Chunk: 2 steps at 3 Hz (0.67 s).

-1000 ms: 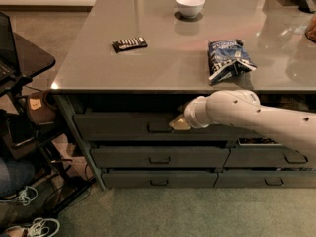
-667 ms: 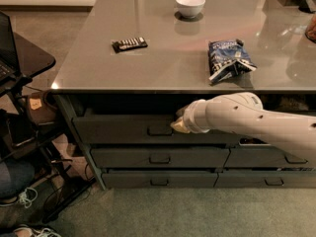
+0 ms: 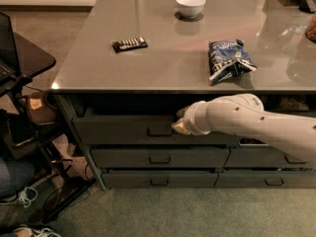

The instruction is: Open top drawer

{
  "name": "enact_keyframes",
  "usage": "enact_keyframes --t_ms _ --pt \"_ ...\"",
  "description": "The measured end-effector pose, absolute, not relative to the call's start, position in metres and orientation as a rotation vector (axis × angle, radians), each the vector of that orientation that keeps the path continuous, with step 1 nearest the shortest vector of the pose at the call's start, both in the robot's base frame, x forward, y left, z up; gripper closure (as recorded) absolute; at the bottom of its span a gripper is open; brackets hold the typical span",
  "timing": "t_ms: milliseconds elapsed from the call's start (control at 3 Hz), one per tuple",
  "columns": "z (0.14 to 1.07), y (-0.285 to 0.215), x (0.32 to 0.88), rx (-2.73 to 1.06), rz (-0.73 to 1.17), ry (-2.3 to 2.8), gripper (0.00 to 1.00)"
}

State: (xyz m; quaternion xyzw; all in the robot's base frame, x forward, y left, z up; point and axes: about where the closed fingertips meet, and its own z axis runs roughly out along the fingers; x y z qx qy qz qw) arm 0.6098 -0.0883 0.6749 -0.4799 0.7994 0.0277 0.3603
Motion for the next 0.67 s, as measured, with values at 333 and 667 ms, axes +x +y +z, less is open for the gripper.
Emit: enact_keyframes --t_ms 333,667 --pt "0.6759 -0.0873 0.6098 -1.237 0.071 2.06 1.0" --pt "0.6754 -0.0855 0.602 -1.24 0.076 2.058 1.0"
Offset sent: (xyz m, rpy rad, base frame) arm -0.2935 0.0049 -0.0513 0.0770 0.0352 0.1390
